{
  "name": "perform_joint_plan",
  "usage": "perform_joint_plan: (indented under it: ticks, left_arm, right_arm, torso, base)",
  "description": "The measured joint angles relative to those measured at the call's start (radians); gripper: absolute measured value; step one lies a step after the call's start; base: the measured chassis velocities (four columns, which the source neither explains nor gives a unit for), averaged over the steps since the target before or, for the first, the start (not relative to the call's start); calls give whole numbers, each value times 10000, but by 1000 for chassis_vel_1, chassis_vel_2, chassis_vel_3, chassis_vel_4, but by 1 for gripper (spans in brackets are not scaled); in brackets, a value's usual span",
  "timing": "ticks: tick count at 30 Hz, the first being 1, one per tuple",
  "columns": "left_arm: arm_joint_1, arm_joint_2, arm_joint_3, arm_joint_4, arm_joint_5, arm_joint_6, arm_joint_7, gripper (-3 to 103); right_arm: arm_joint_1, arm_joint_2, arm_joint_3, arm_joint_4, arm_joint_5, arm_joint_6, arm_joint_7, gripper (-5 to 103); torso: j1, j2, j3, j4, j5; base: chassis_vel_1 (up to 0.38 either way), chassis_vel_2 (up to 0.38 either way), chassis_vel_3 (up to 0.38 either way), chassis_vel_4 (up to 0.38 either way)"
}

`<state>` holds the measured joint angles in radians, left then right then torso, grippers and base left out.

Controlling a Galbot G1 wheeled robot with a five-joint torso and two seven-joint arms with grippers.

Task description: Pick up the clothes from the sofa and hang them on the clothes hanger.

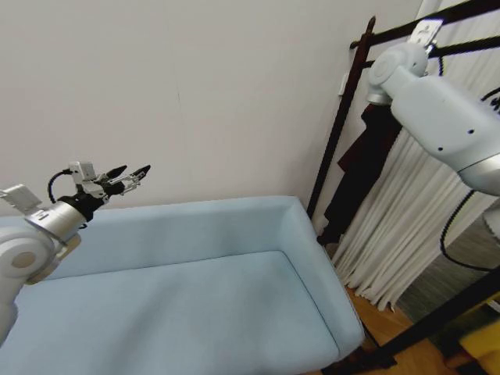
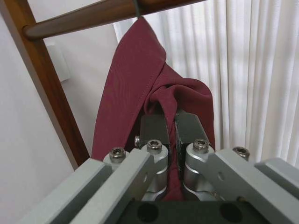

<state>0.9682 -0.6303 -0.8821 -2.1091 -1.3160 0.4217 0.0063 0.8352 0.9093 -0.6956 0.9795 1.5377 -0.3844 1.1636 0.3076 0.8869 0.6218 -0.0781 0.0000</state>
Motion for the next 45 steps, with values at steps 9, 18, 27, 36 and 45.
perform_joint_plan:
  ticks: [9, 18, 27, 36, 45]
  left_arm:
    - [54, 0, -81, -136, -27, -1, -2, 100]
    - [72, -5, -91, -235, -45, -1, -11, 100]
    - [3, -94, -63, -268, -44, 3, -25, 100]
    - [29, -334, -143, -401, 29, 41, -151, 100]
    - [423, -698, -173, -673, 1216, -166, -721, 100]
  right_arm:
    - [-215, -50, 19, 473, 91, 94, 145, 2]
    - [-395, -251, 76, 722, 42, 135, 90, 2]
    - [-639, -1179, 28, 1722, -111, -83, -290, 27]
    - [-881, -1910, 23, 3140, -163, -261, -256, 60]
    - [-1524, -2950, 370, 5853, -451, -508, -609, 92]
  torso:
    - [0, 0, 0, 2, -1]
    - [0, 0, 0, 3, -1]
    - [0, 0, 0, 0, 2]
    - [0, 0, 0, 3, 0]
    - [-1, 0, 0, 2, -1]
  base:
    - [0, 0, 0, 0]
    - [0, 0, 0, 0]
    - [0, 0, 0, 0]
    - [0, 0, 0, 0]
    - [0, 0, 0, 0]
